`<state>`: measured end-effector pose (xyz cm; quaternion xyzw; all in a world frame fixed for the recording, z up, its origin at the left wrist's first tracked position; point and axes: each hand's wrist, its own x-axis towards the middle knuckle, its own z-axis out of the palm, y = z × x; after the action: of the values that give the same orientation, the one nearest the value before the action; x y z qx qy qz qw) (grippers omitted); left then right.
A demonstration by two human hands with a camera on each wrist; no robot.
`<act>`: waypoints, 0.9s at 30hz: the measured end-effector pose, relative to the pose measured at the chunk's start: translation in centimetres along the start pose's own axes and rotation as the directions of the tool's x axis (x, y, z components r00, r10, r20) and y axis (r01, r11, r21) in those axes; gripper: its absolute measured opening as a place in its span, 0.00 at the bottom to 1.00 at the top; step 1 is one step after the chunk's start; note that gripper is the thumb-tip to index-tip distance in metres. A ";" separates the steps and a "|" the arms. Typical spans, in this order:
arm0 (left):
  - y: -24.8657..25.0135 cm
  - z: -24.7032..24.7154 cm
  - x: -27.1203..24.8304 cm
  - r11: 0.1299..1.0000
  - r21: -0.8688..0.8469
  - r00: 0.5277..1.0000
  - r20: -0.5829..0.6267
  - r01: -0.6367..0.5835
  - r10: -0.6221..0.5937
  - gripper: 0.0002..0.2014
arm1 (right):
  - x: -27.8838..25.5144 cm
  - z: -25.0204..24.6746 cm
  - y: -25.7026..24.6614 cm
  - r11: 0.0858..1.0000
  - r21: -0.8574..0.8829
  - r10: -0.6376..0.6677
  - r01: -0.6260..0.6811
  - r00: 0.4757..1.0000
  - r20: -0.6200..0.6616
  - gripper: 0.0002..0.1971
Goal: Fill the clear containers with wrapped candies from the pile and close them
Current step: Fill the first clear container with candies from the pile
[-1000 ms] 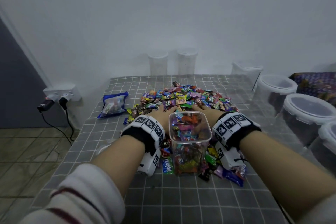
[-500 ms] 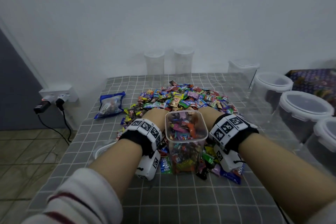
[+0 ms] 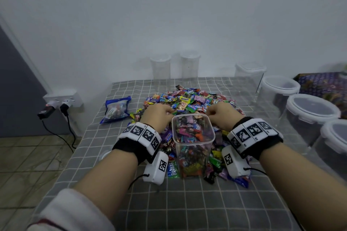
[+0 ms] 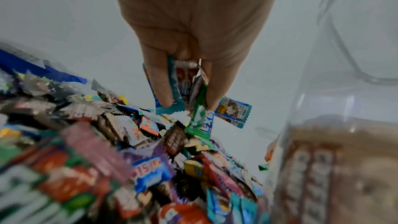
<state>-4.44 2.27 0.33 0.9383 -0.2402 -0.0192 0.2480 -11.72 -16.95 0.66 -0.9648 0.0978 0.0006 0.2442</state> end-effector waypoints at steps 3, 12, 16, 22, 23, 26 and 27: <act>0.2 -0.5 -0.2 0.998 -0.056 0.999 -0.046 -0.010 0.007 0.16 | -0.9 -1.0 -0.3 0.993 0.108 -0.035 0.045 0.995 -0.090 0.08; 0.9 -1.4 -1.0 0.991 -0.130 0.994 -0.110 -0.039 0.025 0.14 | -4.5 -4.0 -4.1 0.899 0.342 -0.179 0.273 0.943 -0.282 0.07; 1.2 -1.8 -1.3 0.956 -0.286 0.988 -0.156 -0.068 0.024 0.13 | -6.0 -3.3 -5.8 0.890 0.231 -0.327 0.393 0.904 -0.276 0.04; 1.8 -3.0 -1.9 0.896 -0.420 0.968 -0.247 -0.143 0.039 0.12 | -6.7 -1.4 -6.1 0.884 0.107 -0.424 0.455 0.877 -0.227 0.04; 1.9 -3.1 -2.0 0.885 -0.441 0.968 -0.246 -0.151 0.042 0.12 | -6.8 -1.2 -6.1 0.882 0.114 -0.422 0.456 0.876 -0.234 0.05; 2.1 -3.4 -2.4 0.870 -0.465 0.968 -0.245 -0.165 0.052 0.12 | -7.0 -1.2 -6.1 0.870 0.194 -0.402 0.453 0.881 -0.250 0.06; 2.2 -3.5 -2.6 0.867 -0.470 0.969 -0.241 -0.167 0.056 0.11 | -7.2 -1.2 -6.1 0.865 0.226 -0.394 0.448 0.885 -0.249 0.06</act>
<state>-7.15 3.37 4.21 0.8264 -0.2529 0.0393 0.5016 -17.64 -10.87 4.96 -0.9142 -0.0934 -0.1610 0.3599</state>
